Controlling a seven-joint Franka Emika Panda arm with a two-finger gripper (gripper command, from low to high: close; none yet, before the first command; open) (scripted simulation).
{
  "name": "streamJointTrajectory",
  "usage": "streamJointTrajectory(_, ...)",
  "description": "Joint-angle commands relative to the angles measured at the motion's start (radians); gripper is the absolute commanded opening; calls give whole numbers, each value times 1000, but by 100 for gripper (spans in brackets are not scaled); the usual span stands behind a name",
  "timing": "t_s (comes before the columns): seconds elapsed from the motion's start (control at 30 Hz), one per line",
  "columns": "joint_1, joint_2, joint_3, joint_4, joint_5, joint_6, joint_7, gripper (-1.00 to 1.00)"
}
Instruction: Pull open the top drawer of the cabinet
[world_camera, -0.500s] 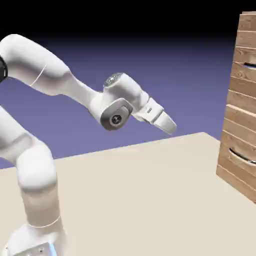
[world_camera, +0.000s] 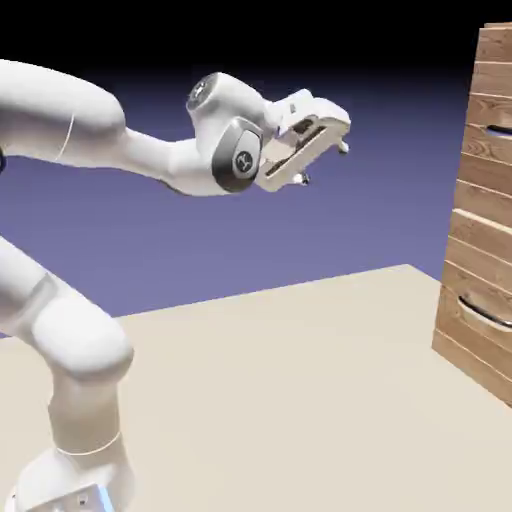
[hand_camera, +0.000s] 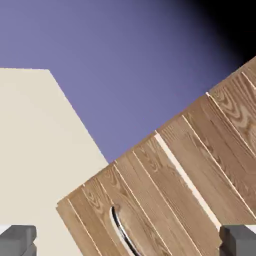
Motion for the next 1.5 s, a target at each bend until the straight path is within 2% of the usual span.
streamJointTrajectory(0.0, 26, -8, -17, 17, -31, -5, -44, 0)
streamJointTrajectory(1.47, 1170, -373, -774, 743, -1380, -246, -1957, 0)
